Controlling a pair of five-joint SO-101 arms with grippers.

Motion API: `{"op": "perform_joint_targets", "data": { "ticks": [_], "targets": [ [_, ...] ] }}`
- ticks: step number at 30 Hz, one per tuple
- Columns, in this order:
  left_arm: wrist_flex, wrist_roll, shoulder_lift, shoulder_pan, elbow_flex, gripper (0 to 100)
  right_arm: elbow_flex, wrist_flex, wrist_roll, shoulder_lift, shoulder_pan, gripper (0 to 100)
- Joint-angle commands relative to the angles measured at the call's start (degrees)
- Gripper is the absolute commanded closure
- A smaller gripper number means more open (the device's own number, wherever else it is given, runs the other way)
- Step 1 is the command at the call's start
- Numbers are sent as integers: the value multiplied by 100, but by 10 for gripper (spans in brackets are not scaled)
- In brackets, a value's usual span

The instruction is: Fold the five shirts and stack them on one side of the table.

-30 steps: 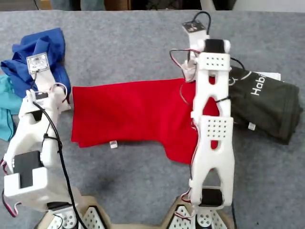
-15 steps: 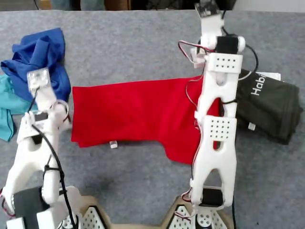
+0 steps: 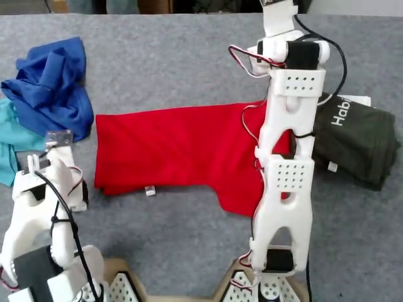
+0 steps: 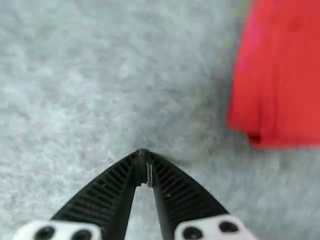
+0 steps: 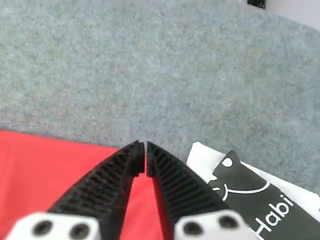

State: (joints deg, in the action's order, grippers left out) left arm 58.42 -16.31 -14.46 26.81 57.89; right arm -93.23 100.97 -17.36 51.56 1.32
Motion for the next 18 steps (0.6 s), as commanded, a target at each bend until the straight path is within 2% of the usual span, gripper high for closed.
{"op": "perform_joint_targets", "data": {
  "ticks": [1, 8, 11, 14, 18],
  "targets": [
    [316, -501, 132, -295, 295, 973, -215, 26, 26, -497, -62, 983],
    [519, -1152, 18, -629, 558, 973, -215, 26, 26, -725, -44, 983],
    [545, -1398, 237, -198, 505, 973, -215, 26, 26, -831, -44, 983],
    [862, -1987, 396, 277, 321, 973, -215, 26, 26, -866, -44, 983],
    [1204, -2848, 404, 444, 224, 973, -136, 26, 26, -831, -53, 983]
  ]
}}
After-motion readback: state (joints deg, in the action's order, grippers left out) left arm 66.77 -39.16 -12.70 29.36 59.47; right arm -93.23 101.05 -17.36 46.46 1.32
